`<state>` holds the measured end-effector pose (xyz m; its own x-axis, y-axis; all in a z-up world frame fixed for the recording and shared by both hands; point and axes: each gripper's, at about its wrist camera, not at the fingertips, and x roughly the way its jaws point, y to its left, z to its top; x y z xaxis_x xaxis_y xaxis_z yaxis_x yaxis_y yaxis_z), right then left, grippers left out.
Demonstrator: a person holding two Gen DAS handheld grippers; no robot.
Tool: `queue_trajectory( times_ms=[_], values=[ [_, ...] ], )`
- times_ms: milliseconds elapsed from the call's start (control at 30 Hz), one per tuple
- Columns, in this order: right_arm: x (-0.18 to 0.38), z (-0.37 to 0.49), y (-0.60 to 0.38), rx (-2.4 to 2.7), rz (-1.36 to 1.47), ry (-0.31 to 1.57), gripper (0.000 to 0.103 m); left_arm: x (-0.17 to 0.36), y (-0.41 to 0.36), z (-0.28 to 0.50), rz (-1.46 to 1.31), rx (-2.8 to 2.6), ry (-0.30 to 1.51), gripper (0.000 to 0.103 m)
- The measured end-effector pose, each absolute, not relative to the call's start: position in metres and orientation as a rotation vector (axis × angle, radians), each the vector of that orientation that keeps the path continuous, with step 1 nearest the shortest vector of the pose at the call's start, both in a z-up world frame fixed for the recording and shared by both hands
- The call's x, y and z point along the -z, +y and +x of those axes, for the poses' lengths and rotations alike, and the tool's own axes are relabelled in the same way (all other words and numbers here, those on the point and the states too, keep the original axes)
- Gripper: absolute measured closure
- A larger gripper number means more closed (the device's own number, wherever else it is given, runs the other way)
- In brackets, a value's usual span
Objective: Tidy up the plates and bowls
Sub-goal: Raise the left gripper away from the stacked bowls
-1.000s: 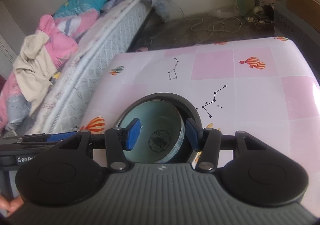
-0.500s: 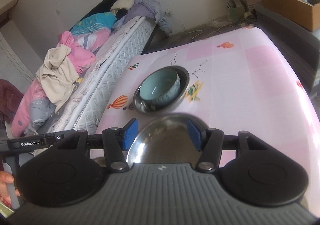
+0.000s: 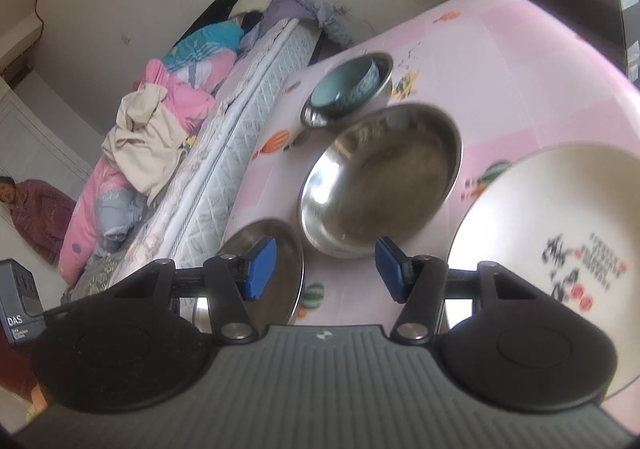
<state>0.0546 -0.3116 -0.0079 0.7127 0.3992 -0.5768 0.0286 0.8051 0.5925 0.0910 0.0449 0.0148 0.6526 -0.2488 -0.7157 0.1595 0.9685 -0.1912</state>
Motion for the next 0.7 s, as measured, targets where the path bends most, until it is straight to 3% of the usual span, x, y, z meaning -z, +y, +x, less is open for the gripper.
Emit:
queue_trajectory(
  times_ms=[367, 700],
  values=[
    [0.051, 0.036, -0.266, -0.251, 0.537, 0.809, 0.048, 0.016, 0.048, 0.079, -0.080, 0.102, 0.851, 0.016],
    [0.047, 0.049, -0.277, -0.240, 0.510, 0.808, 0.048, 0.019, 0.039, 0.080, -0.047, 0.083, 0.831, 0.016]
  ],
)
